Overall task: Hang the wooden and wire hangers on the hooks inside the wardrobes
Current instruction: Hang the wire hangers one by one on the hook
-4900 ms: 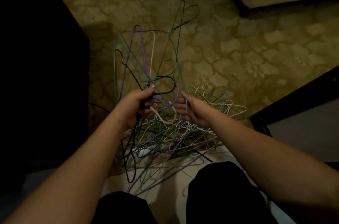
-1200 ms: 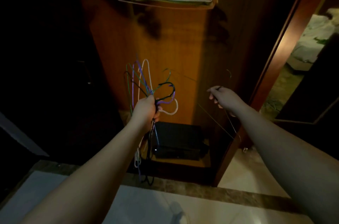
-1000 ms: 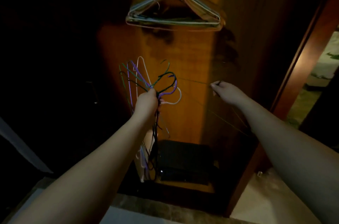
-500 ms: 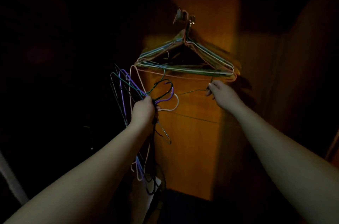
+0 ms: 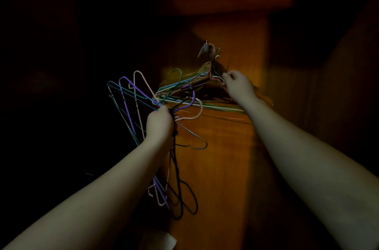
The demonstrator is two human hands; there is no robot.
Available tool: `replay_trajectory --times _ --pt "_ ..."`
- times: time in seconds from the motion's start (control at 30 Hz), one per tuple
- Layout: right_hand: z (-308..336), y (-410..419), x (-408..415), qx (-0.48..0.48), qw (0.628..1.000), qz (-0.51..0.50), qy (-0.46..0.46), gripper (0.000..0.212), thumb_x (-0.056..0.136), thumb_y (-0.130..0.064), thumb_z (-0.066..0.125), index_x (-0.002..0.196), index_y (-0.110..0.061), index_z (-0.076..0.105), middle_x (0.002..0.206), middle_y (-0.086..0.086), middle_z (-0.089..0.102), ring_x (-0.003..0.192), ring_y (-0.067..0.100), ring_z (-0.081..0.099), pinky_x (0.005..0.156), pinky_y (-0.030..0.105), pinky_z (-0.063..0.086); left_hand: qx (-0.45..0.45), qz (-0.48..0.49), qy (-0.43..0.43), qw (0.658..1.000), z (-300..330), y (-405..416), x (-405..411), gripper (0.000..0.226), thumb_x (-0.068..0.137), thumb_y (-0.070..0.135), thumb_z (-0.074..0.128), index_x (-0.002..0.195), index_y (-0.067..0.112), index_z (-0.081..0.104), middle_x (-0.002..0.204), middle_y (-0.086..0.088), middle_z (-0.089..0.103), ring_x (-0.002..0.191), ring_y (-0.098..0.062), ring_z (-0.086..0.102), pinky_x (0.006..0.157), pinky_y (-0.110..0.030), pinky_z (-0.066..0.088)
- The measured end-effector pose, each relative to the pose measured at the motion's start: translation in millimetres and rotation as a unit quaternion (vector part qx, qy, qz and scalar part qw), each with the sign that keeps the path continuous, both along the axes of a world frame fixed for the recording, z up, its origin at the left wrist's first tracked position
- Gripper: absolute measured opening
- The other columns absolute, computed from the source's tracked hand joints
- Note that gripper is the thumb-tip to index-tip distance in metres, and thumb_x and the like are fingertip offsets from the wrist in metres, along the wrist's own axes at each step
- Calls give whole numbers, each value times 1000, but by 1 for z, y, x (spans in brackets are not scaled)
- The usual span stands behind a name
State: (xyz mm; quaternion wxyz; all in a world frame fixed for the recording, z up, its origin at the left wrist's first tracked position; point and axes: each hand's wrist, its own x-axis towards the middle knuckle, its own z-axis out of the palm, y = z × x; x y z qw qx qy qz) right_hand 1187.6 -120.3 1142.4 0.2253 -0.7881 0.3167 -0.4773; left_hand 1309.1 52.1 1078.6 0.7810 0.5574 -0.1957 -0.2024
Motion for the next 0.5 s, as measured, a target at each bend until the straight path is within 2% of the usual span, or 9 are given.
replay_trajectory --times 0.13,0.27,0.4,0.5 --pt "26 -3 20 3 999 -15 -33 22 103 -31 43 108 -15 57 91 1 63 61 9 47 51 26 33 20 -6 -18 1000 10 6 13 29 98 24 39 92 5 60 75 -7 58 54 -19 44 47 -26 29" --pt "42 -9 32 21 997 -33 -64 25 103 -29 45 116 -11 56 95 -1 64 66 5 49 54 24 33 36 -16 -41 998 16 14 25 30 100 24 38 94 6 61 76 -7 62 56 -19 47 48 -26 32" --pt "53 -12 43 33 996 -38 -77 25 103 -27 44 117 -10 55 97 0 63 64 5 47 53 24 33 36 -37 -42 998 22 18 38 27 99 22 38 91 6 59 71 -5 61 54 -19 45 50 -27 32" --pt "57 -12 53 34 996 -37 -78 24 103 -27 43 117 -11 56 96 0 63 65 5 48 53 23 32 40 -50 -51 997 24 21 45 26 100 21 37 96 4 57 71 -6 61 55 -19 46 50 -27 33"
